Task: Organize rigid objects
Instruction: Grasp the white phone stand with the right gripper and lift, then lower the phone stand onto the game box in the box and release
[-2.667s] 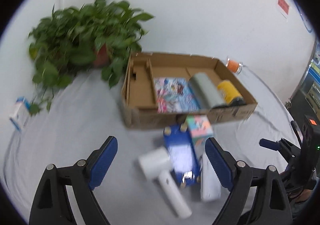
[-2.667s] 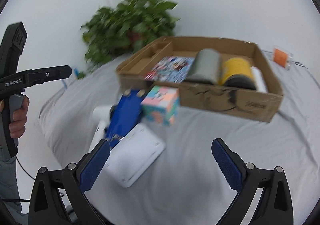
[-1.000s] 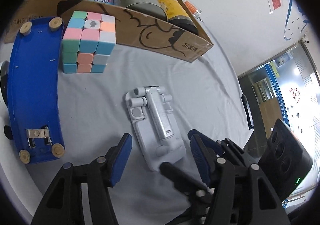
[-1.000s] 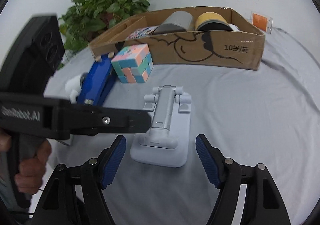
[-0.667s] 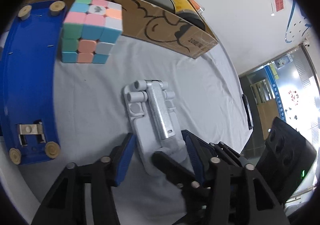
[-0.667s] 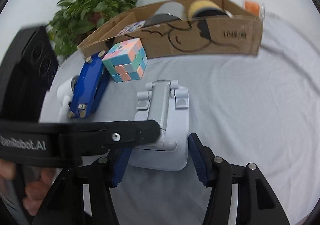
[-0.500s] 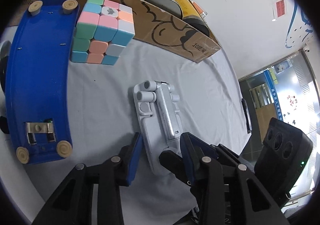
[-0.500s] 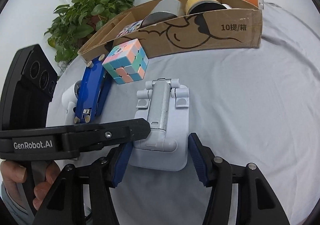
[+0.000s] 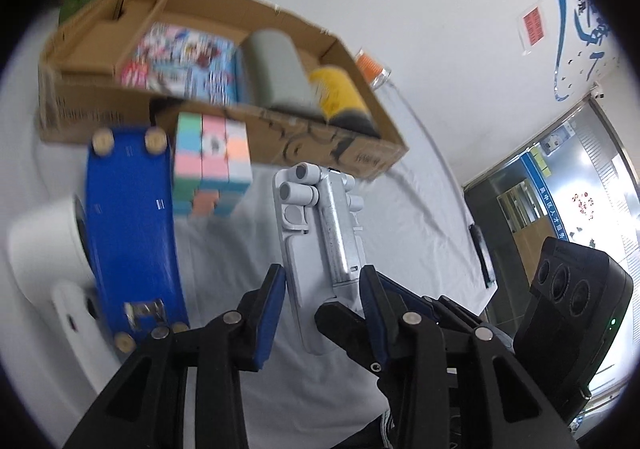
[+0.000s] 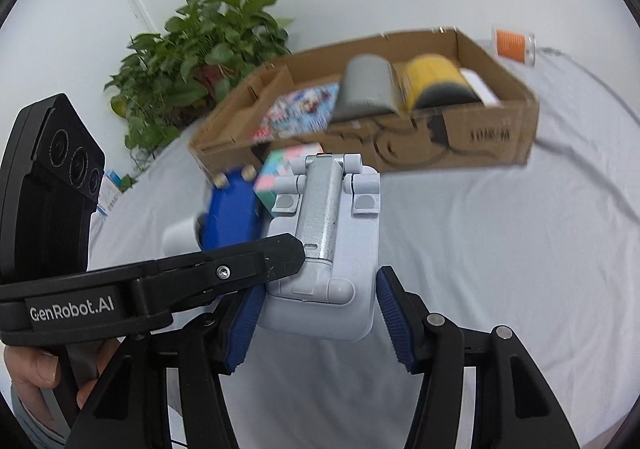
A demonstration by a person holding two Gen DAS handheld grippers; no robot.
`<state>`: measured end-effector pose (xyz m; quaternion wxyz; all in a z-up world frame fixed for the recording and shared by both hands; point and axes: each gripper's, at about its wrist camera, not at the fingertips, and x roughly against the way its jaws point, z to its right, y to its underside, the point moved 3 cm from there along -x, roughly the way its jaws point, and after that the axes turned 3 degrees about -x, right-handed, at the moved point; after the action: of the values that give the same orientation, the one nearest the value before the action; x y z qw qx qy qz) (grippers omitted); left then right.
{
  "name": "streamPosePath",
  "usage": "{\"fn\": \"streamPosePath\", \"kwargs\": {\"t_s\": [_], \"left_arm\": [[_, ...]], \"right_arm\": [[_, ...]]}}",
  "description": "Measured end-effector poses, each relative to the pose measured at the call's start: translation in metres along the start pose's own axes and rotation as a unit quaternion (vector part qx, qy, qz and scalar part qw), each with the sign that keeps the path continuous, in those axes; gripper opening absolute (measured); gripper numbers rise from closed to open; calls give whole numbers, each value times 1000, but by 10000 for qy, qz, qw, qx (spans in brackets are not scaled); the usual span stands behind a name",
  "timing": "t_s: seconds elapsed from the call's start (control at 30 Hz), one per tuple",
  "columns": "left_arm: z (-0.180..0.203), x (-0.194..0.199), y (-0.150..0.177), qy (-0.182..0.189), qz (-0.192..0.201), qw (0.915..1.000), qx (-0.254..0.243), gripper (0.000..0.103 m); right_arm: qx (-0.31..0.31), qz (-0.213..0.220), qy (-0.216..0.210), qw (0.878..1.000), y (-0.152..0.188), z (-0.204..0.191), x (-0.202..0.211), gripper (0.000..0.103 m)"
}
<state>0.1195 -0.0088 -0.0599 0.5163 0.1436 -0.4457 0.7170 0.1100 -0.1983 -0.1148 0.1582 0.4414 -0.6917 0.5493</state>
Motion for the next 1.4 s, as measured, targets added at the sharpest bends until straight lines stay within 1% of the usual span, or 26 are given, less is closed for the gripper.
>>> {"fn": "streamPosePath", "kwargs": {"t_s": [0.1, 0.17, 0.3, 0.4, 0.47, 0.57, 0.67, 0.73, 0.83, 0.87, 1.0, 1.03, 1.1, 1.13, 1.17, 1.2, 1.23, 1.27, 1.3, 1.33, 1.37, 1.4], "left_arm": [[2, 22, -22, -67, 287, 9995, -142, 37], [1, 35, -39, -154, 407, 9987, -255, 37], [-13, 55, -77, -320, 580, 9969, -414, 37], [-33, 59, -106, -433, 523, 9970, -361, 37], [-49, 56, -123, -566, 442, 9970, -300, 36], [-73, 47, -141, -790, 318, 9960, -273, 36], [-104, 30, -156, -791, 75, 9968, -55, 37], [-123, 17, -161, -682, -114, 9974, 193, 37], [-132, 10, -160, -739, -200, 9968, 226, 37], [-133, 10, -158, -753, -243, 9966, 242, 35], [-132, 21, -154, -621, -155, 9978, 179, 35], [-132, 26, -153, -704, -111, 9974, 141, 35], [-128, 37, -148, -861, 9, 9963, 44, 35], [-126, 44, -146, -905, 98, 9958, -21, 40], [-122, 53, -142, -941, 219, 9952, -125, 44], [-119, 62, -138, -1009, 357, 9940, -235, 64], [-117, 71, -133, -1064, 478, 9928, -286, 83], [-117, 79, -126, -1140, 565, 9915, -285, 84], [-116, 84, -119, -1167, 679, 9906, -227, 84], [-115, 87, -113, -1117, 785, 9905, -191, 84], [-112, 86, -106, -1013, 755, 9918, -206, 84], [-109, 80, -100, -885, 631, 9938, -219, 84]], "right_arm": [[174, 203, -49, 9996, -27, -19, 4, 55], [241, 292, -120, 9992, -46, -31, 3, 55], [342, 366, -215, 9985, -86, -55, -15, 55], [279, 187, -302, 9990, -115, -69, -45, 55], [203, -1, -441, 9988, -130, -75, -69, 55], [162, -365, -529, 9978, -148, -79, -112, 55], [-11, -764, -542, 9956, -156, -73, -150, 55], [-58, -866, -497, 9950, -153, -68, -162, 55], [-83, -1002, -482, 9938, -149, -70, -171, 55], [-51, -1044, -443, 9935, -149, -71, -174, 57], [-6, -1273, -469, 9908, -149, -75, -183, 57], [-1, -1339, -422, 9901, -147, -75, -187, 58], [103, -1301, -359, 9908, -146, -77, -187, 58], [80, -1315, -519, 9899, -145, -78, -183, 58], [81, -1198, -681, 9904, -145, -78, -171, 64], [180, -1036, -626, 9925, -144, -77, -161, 70], [335, -682, -499, 9959, -141, -73, -143, 88], [403, -431, -407, 9974, -135, -69, -129, 97], [447, -205, -282, 9984, -126, -61, -114, 98], [482, -144, -210, 9985, -117, -56, -106, 97], [507, -164, -156, 9985, -104, -48, -100, 97], [476, -218, -159, 9985, -93, -41, -97, 97]]}}
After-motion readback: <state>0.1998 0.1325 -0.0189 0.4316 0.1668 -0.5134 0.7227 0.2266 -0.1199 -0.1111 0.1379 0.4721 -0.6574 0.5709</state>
